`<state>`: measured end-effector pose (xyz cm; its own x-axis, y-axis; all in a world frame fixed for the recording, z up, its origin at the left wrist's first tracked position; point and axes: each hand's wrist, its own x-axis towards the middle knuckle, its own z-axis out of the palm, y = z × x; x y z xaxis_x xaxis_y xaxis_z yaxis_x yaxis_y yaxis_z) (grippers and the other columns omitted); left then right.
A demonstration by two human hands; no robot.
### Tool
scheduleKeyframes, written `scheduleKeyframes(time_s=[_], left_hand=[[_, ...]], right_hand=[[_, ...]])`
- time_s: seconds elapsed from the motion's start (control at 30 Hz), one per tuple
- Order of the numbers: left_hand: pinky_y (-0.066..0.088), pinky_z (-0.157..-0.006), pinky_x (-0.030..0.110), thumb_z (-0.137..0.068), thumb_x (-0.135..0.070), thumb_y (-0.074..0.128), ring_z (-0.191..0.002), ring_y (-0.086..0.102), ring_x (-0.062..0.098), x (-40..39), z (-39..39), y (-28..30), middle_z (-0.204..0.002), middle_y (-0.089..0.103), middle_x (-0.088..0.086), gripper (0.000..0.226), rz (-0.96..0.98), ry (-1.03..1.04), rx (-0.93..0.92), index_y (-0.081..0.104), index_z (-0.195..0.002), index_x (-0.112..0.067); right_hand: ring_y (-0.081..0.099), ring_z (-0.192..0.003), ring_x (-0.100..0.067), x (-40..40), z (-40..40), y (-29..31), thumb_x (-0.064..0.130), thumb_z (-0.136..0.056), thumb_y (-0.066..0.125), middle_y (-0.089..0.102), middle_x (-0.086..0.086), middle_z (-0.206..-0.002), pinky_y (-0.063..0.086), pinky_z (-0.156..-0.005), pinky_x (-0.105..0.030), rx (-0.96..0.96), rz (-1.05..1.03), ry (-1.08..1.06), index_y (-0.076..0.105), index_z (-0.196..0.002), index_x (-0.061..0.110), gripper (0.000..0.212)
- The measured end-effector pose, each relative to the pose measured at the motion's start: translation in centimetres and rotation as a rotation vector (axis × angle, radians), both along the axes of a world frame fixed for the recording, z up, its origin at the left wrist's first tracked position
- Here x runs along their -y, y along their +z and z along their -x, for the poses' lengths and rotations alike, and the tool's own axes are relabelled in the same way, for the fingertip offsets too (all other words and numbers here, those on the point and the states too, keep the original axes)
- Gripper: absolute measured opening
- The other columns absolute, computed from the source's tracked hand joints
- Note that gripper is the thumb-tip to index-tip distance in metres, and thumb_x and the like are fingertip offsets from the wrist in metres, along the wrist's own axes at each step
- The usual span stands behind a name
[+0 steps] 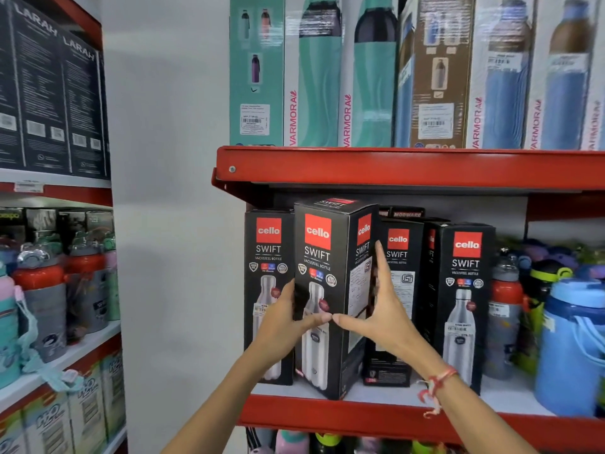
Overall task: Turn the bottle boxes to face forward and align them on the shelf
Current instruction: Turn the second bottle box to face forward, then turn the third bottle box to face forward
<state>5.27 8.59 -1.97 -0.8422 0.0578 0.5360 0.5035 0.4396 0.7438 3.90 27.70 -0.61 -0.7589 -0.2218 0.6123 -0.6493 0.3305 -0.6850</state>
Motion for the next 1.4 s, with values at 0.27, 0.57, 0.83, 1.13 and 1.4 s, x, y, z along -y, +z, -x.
scheduleKeyframes(time_s=[0.27, 0.57, 0.83, 1.13, 1.4], left_hand=[[0.055, -0.087, 0.032, -0.069, -0.028, 0.081, -0.099, 0.066, 0.010, -1.4, 0.3, -0.6, -0.106, 0.071, -0.005, 0.064, -0.087, 0.217, -0.157, 0.052, -0.125, -0.018], [0.051, -0.068, 0.028, -0.087, -0.016, 0.065, -0.078, 0.065, 0.021, -4.1, 3.6, 0.1, -0.098, 0.069, 0.014, 0.068, 0.134, 0.436, -0.002, 0.028, -0.143, -0.008], [0.053, -0.080, 0.036, -0.091, -0.016, 0.060, -0.096, 0.067, 0.027, -5.2, 5.0, -0.3, -0.106, 0.068, 0.014, 0.070, 0.296, 0.602, 0.048, 0.017, -0.146, -0.009], [0.053, -0.051, 0.023, -0.058, 0.009, 0.079, -0.066, 0.067, 0.020, -6.2, 2.9, -1.6, -0.098, 0.068, 0.017, 0.081, 0.709, 0.803, -0.196, 0.046, -0.132, 0.007], [0.053, -0.052, 0.030, -0.066, -0.009, 0.083, -0.069, 0.066, 0.025, -7.8, 3.0, -1.8, -0.093, 0.064, 0.011, 0.046, 0.587, 0.563, -0.298, 0.063, -0.108, -0.005]], right_hand=[[0.056, -0.107, 0.011, -0.9, 2.2, 2.6, 0.009, -0.076, 0.076, 0.033, 0.050, -0.119, 0.045, -0.097, -0.022, 0.139, -0.162, 0.162, -0.011, -0.143, 0.053, 0.119], [0.067, -0.102, -0.019, 0.8, 4.5, 1.1, 0.004, -0.080, 0.072, 0.064, -0.002, -0.122, 0.053, -0.093, -0.043, 0.036, -0.128, -0.136, -0.010, -0.142, 0.055, 0.115], [0.068, -0.097, -0.031, 1.4, 5.5, -1.1, 0.005, -0.085, 0.066, 0.068, -0.019, -0.111, 0.056, -0.084, -0.042, -0.069, -0.144, -0.347, 0.007, -0.149, 0.037, 0.093], [0.050, -0.094, -0.018, -0.4, 4.0, -2.1, 0.029, -0.080, 0.071, 0.056, -0.007, -0.109, 0.046, -0.077, -0.028, -0.377, 0.152, -0.771, 0.057, -0.122, 0.014, 0.047], [0.037, -0.122, -0.045, -0.4, 3.8, -2.4, 0.027, -0.075, 0.077, 0.024, -0.026, -0.143, 0.044, -0.092, -0.056, 0.083, 0.026, -0.709, -0.010, -0.148, 0.035, 0.114]])
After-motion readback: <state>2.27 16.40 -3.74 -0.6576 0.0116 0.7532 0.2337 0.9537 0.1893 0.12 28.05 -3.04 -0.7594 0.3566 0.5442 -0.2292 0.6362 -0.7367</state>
